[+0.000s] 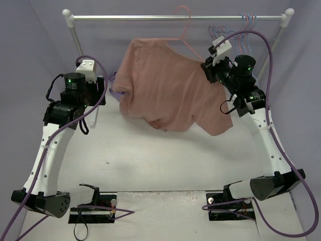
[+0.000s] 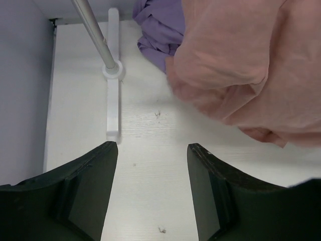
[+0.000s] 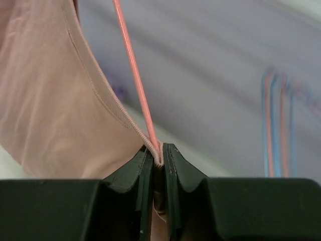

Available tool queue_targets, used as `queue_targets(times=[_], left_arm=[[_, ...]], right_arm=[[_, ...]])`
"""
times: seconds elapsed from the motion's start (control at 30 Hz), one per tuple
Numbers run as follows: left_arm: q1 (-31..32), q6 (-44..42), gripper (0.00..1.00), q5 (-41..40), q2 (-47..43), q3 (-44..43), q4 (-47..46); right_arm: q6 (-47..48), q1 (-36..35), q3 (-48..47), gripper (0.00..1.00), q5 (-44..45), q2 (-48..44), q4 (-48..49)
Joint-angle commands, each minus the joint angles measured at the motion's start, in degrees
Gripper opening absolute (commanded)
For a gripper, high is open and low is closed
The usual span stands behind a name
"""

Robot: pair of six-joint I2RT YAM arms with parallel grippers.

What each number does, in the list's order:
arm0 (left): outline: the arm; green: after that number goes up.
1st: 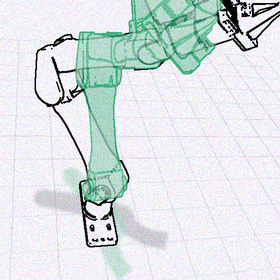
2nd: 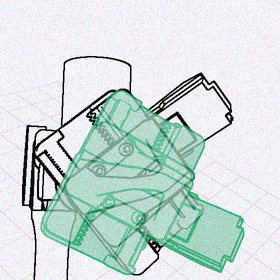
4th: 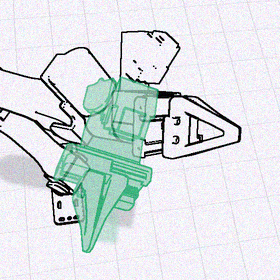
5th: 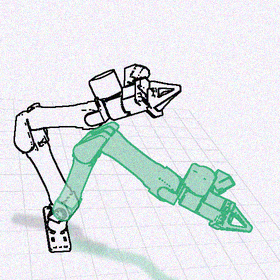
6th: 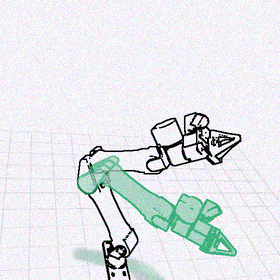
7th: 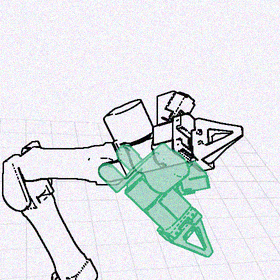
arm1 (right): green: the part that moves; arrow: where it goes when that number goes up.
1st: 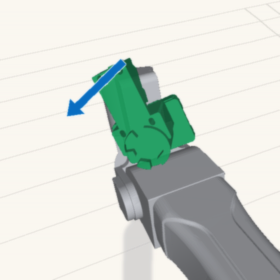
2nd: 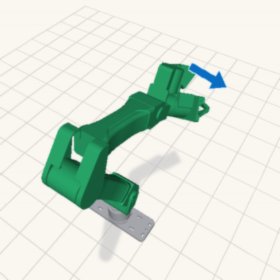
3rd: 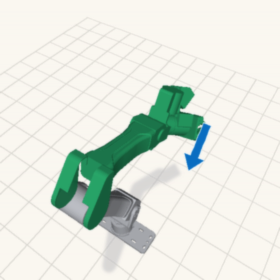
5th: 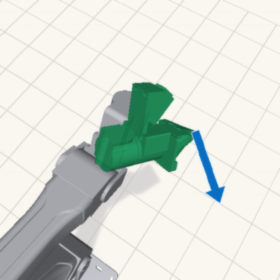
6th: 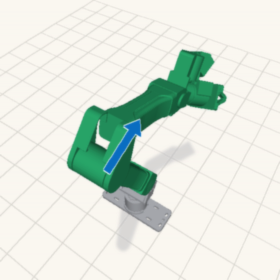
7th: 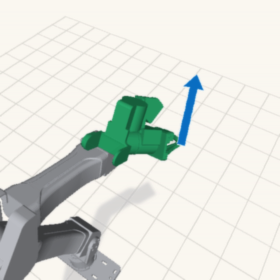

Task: Place the t-shirt on the hanger
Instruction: Place the hanger at the clothesline.

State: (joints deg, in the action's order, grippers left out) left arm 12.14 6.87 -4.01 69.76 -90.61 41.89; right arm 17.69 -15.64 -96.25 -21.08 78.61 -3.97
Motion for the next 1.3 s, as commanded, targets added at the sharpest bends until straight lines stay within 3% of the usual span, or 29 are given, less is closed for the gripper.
queue_targets(times=[0.0, 0.27, 0.5, 0.83, 1.27], left_arm=[[-0.1, 3.84, 0.57, -1.35, -0.94, -0.8, -3.13], [-0.1, 5.52, 0.57, 1.89, 0.9, -0.97, -2.08], [-0.1, 6.13, 0.57, 3.48, 2.4, -1.59, 0.21], [-0.01, 5.87, 0.57, 3.83, 2.93, -1.59, 1.44], [-0.1, 6.4, 0.57, 5.76, 3.98, -1.68, 2.06]], right_arm=[[-3.2, 1.4, 2.9, 0.0, 9.12, -6.88, 5.29], [2.52, 2.36, -2.71, 0.0, 25.19, -3.82, -2.35], [2.52, 4.65, -5.43, 0.0, 37.68, 0.75, -0.17], [1.74, 6.32, -11.68, 0.0, 34.27, 7.26, -3.41], [-4.07, 6.15, -3.33, 0.0, 30.84, 5.5, -2.19]])
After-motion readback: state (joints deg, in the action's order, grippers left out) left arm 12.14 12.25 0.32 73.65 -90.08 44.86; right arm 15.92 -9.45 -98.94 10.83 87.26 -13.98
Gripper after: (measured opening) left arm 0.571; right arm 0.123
